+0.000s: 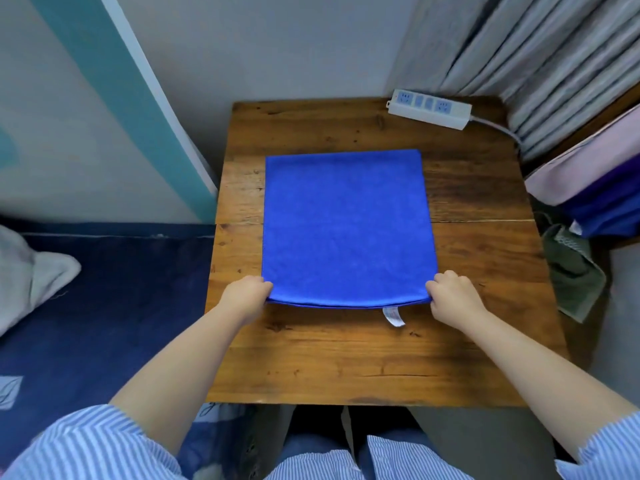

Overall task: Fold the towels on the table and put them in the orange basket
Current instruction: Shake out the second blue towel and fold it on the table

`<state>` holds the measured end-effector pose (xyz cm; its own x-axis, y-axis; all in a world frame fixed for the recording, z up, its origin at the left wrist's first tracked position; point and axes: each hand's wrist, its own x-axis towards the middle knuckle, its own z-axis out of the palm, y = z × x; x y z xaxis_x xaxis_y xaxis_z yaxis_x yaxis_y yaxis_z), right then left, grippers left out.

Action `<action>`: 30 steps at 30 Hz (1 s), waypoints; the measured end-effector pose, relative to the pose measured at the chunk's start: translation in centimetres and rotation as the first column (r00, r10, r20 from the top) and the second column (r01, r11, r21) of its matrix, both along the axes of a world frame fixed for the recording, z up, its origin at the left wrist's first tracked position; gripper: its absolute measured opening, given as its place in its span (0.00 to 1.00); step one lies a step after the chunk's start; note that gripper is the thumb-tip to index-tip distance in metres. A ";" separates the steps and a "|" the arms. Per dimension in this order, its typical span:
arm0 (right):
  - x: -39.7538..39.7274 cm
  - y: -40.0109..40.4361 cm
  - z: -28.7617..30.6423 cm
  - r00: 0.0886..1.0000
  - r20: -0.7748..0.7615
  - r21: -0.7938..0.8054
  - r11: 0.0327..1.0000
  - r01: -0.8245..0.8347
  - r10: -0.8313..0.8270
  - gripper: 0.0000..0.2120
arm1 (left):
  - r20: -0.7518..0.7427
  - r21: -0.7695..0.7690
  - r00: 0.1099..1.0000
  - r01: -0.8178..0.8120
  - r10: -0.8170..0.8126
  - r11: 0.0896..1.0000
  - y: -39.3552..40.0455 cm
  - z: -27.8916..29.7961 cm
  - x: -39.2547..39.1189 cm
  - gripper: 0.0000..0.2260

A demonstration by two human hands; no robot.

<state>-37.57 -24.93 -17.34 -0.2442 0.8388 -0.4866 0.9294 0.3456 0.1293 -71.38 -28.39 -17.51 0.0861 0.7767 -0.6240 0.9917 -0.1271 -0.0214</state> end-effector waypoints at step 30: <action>-4.2 0.5 -1.6 0.884 -0.291 0.146 0.930 -0.338 0.367 0.20 | 0.147 0.277 0.985 -0.127 0.089 0.953 0.0 -0.7 0.5 0.11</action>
<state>-41.75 -24.41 -18.96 -0.6569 0.7053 -0.2665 0.7465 0.6582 -0.0981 -70.87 -28.38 -18.17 0.0581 0.9292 -0.3651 0.9955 -0.0267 0.0905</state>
